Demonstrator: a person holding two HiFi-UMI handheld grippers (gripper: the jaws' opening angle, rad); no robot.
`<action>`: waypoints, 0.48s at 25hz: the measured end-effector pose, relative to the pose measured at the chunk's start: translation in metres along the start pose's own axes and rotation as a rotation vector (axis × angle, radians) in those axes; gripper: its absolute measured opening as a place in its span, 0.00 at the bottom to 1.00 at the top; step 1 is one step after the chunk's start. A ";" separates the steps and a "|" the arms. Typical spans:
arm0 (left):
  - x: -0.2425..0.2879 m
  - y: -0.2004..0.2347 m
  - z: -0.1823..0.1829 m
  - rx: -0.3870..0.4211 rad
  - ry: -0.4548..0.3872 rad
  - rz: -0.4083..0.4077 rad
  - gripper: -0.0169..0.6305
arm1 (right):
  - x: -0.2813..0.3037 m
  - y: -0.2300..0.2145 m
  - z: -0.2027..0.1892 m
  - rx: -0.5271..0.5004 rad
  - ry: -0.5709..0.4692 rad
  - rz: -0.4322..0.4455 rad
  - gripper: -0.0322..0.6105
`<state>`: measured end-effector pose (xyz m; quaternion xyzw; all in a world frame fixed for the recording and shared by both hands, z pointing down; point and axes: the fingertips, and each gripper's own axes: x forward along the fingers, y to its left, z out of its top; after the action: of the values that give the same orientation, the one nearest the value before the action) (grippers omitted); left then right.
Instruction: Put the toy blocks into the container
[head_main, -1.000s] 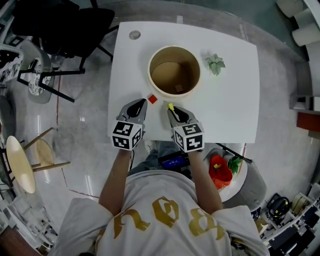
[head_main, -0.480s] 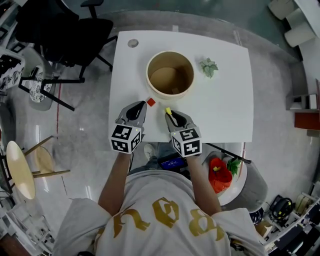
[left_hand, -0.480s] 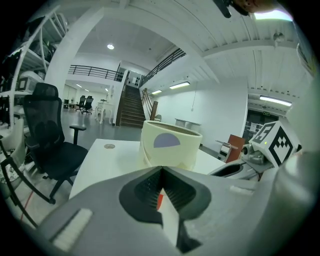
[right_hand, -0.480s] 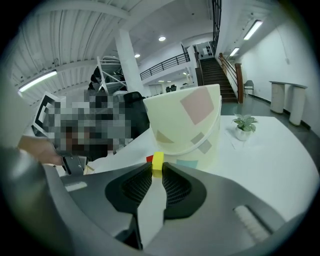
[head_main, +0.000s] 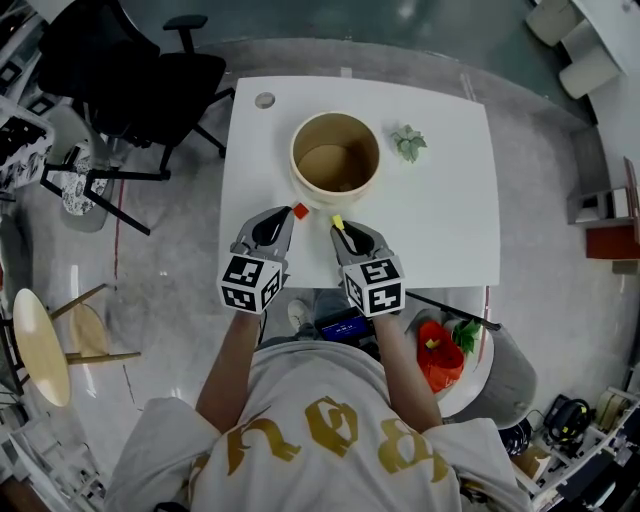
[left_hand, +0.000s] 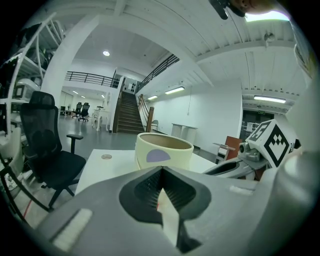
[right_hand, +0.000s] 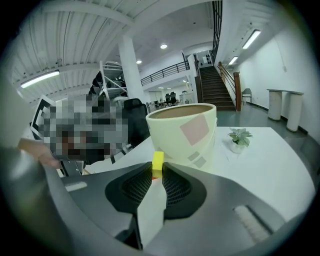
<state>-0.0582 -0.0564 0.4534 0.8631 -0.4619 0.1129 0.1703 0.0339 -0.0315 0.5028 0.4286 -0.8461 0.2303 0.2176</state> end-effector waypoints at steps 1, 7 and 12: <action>-0.001 0.000 0.003 0.000 -0.007 0.001 0.03 | -0.001 0.000 0.002 -0.001 -0.005 -0.001 0.19; -0.003 -0.005 0.015 -0.001 -0.037 -0.011 0.03 | -0.011 0.003 0.014 -0.009 -0.032 0.003 0.19; -0.006 -0.009 0.022 -0.034 -0.059 -0.033 0.03 | -0.019 0.003 0.028 -0.005 -0.065 0.001 0.19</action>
<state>-0.0534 -0.0564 0.4297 0.8705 -0.4542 0.0767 0.1733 0.0369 -0.0349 0.4691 0.4347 -0.8536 0.2143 0.1909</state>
